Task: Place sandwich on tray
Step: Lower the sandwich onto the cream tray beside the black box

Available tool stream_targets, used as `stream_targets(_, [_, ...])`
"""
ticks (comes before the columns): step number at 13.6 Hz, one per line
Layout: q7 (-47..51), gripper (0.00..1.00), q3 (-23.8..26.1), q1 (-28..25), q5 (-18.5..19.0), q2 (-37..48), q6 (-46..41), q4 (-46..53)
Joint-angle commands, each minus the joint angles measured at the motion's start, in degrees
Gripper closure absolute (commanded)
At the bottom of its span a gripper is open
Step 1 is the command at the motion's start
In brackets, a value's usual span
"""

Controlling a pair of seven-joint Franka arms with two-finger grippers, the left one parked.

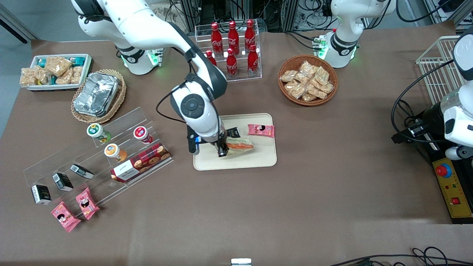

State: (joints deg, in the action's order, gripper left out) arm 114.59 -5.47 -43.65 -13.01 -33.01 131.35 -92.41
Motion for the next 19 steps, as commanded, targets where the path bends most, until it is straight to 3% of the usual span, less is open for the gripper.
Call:
stream_targets(1, [2.0,1.00,-0.9,-1.4,1.2,-2.7,1.2,1.6])
stream_targets(4, [2.4,1.00,-0.8,-1.8,4.5,-4.4,1.4,1.4])
stream_targets(13, [3.1,0.99,-0.9,-1.5,4.2,-8.7,6.7,1.5])
stream_targets(14, [3.3,0.40,-0.9,-1.3,4.2,-8.7,6.7,1.5])
stream_targets(15, [3.3,0.04,-0.9,-1.3,4.4,-8.7,6.7,1.5])
stream_targets(19, [2.6,0.02,-0.9,-0.5,6.2,-7.2,5.8,2.5])
